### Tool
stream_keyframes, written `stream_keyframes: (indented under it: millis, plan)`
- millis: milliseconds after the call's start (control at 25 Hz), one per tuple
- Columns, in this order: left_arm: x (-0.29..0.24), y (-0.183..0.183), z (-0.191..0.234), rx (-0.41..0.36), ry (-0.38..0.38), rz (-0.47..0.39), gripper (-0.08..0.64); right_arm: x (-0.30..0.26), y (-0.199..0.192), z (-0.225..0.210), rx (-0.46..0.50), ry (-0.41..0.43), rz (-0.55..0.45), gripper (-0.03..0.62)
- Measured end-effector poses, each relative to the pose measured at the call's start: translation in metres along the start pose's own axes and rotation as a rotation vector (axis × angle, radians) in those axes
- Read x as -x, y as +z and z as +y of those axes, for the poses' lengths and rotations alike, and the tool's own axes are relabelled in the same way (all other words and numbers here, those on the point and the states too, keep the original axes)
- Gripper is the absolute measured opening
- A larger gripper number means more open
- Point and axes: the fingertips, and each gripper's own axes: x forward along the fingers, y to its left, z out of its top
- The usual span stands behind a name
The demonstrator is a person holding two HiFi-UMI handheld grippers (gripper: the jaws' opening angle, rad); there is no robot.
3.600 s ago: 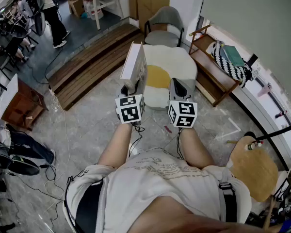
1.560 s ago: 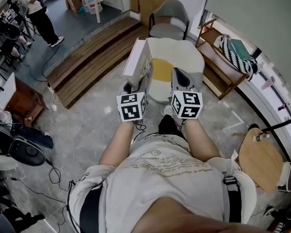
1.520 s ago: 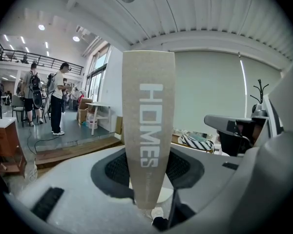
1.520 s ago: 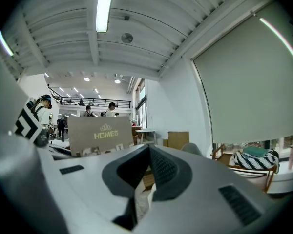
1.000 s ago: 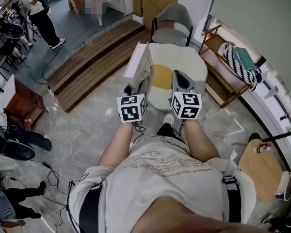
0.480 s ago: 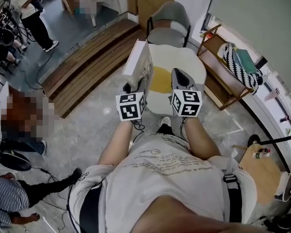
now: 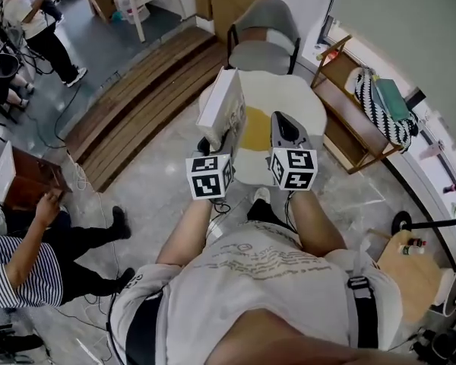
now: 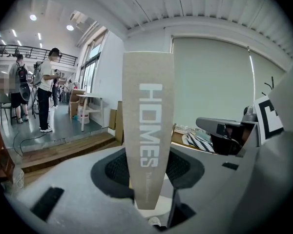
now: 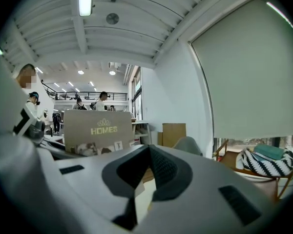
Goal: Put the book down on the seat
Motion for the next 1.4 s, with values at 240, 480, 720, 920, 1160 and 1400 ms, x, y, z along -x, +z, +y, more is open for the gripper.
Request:
stream_keyframes:
  millis: [240,480,720,920,1160,1400]
  plan:
    - [-0.026,-0.012,0.001,0.01,-0.008,0.059,0.186,-0.016,-0.027,-0.028,-0.051,-0.042,0.056,0.028]
    - [-0.067,-0.003,0.001,-0.001,-0.016,0.099,0.186,-0.049,-0.036,-0.052,-0.077,-0.049,0.088,0.028]
    - [-0.118,0.023,-0.007,0.005,-0.022,0.111,0.186,-0.093,-0.02,-0.086,-0.085,-0.032,0.082,0.028]
    - [-0.158,0.038,-0.003,0.021,-0.008,0.127,0.186,-0.129,-0.006,-0.111,-0.084,-0.016,0.077,0.028]
    - [-0.193,0.053,-0.011,0.023,0.004,0.131,0.186,-0.156,0.002,-0.135,-0.081,0.011,0.078,0.028]
    - [-0.222,0.058,-0.018,0.009,-0.003,0.162,0.186,-0.177,0.006,-0.159,-0.094,0.011,0.077,0.028]
